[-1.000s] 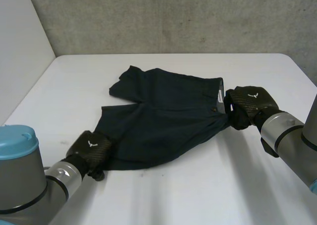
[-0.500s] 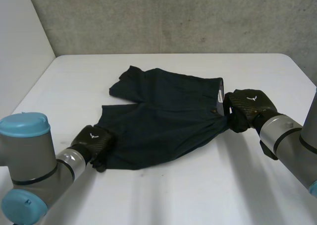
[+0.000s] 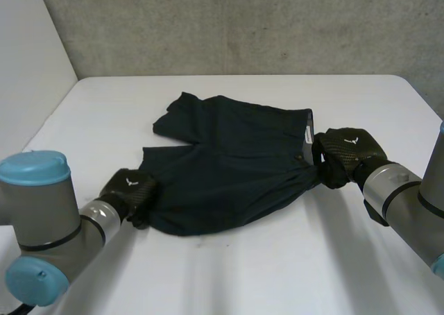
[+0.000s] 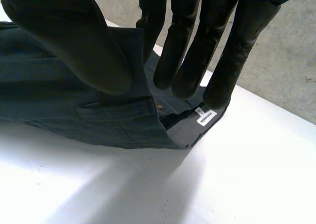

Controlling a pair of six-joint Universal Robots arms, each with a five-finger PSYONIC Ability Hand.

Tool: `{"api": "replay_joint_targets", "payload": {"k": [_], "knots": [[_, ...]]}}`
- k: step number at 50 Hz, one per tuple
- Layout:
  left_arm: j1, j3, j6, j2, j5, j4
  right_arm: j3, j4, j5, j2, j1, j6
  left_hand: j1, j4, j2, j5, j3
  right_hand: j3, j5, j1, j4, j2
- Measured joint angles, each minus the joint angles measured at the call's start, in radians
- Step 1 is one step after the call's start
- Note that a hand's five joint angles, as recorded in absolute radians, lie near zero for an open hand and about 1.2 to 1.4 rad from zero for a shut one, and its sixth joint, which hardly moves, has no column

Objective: Fold the shorts.

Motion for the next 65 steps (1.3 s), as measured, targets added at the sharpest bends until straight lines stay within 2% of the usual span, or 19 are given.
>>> {"api": "replay_joint_targets", "payload": {"k": [1,3,10,13,15,20,26,27,30,34,39,41,43,47,52,60,65], "knots": [[-0.001,0.000,-0.002,0.014,0.000,-0.001,0.000,0.000,0.000,0.000,0.000,0.000,0.016,-0.006,0.002,0.112,-0.003,0.000,0.000,0.000,0.000,0.000],[-0.002,0.000,-0.004,0.024,0.000,-0.001,0.000,0.000,0.000,0.001,0.000,0.000,0.016,-0.018,0.000,0.184,-0.012,0.000,0.000,0.000,0.000,0.000],[-0.006,-0.003,-0.006,0.039,0.000,-0.003,0.001,0.000,0.000,0.002,0.000,-0.001,0.012,-0.049,-0.019,0.235,-0.041,0.000,0.000,0.000,0.000,0.000],[-0.007,-0.006,-0.005,0.037,0.000,-0.003,0.003,0.000,0.000,0.002,0.000,-0.001,-0.043,-0.115,-0.093,0.198,-0.116,0.000,0.000,0.000,0.000,0.000],[-0.008,-0.011,-0.004,0.034,0.000,-0.003,0.005,0.000,-0.001,0.002,0.000,-0.002,-0.206,-0.258,-0.231,0.068,-0.250,0.000,0.000,0.000,0.000,0.000],[-0.011,-0.026,-0.001,0.035,-0.007,0.001,0.006,0.000,-0.001,0.003,0.000,-0.002,-0.281,-0.355,-0.325,-0.029,-0.343,0.000,0.000,0.000,0.000,0.000],[-0.009,-0.043,0.000,0.043,-0.025,0.009,0.005,0.000,-0.002,0.005,0.000,-0.003,-0.120,-0.213,-0.169,0.107,-0.204,0.000,0.000,0.000,0.000,0.000],[-0.009,-0.046,0.000,0.045,-0.028,0.009,0.004,0.000,-0.003,0.005,0.000,-0.004,0.057,0.049,0.076,0.341,0.052,0.000,0.000,0.000,0.000,0.000],[-0.008,-0.053,0.001,0.059,-0.032,0.005,0.001,0.003,-0.003,0.005,0.000,-0.011,0.057,0.089,0.102,0.347,0.083,0.000,0.000,0.000,0.000,0.000],[-0.009,-0.076,0.003,0.158,-0.034,-0.006,-0.008,0.019,-0.001,-0.008,0.001,-0.071,0.057,0.093,0.102,0.347,0.086,0.000,0.000,0.000,0.000,0.000],[-0.012,-0.097,-0.002,0.445,-0.032,-0.068,-0.019,0.107,0.005,-0.106,-0.005,-0.257,0.057,0.093,0.102,0.347,0.086,0.000,0.000,0.000,0.000,0.000],[-0.011,-0.096,-0.003,0.483,-0.031,-0.085,-0.020,0.120,0.006,-0.118,-0.006,-0.274,0.057,0.093,0.102,0.347,0.086,0.000,0.000,0.000,0.000,0.000],[-0.006,-0.083,-0.002,0.621,-0.025,-0.179,-0.031,0.217,0.005,-0.196,-0.010,-0.375,0.057,0.093,0.102,0.347,0.087,0.000,0.000,0.000,0.000,0.000],[-0.002,-0.080,-0.002,0.697,-0.005,-0.286,-0.033,0.320,0.003,-0.250,-0.008,-0.438,0.057,0.093,0.102,0.347,0.087,0.000,0.000,0.000,0.000,0.000],[-0.001,-0.108,-0.004,0.674,0.025,-0.343,-0.009,0.394,0.000,-0.253,-0.001,-0.465,0.057,0.093,0.108,0.347,0.091,0.000,0.000,0.000,0.000,0.000],[0.004,-0.097,-0.002,0.374,0.034,-0.329,0.007,0.422,0.000,-0.073,0.002,-0.509,0.057,0.093,0.110,0.347,0.092,0.000,0.000,0.000,0.000,0.000],[0.001,-0.038,-0.003,0.220,0.028,-0.319,-0.038,0.385,0.000,0.027,0.000,-0.435,0.057,0.093,0.110,0.347,0.092,0.000,0.000,0.010,0.000,0.000]]}}
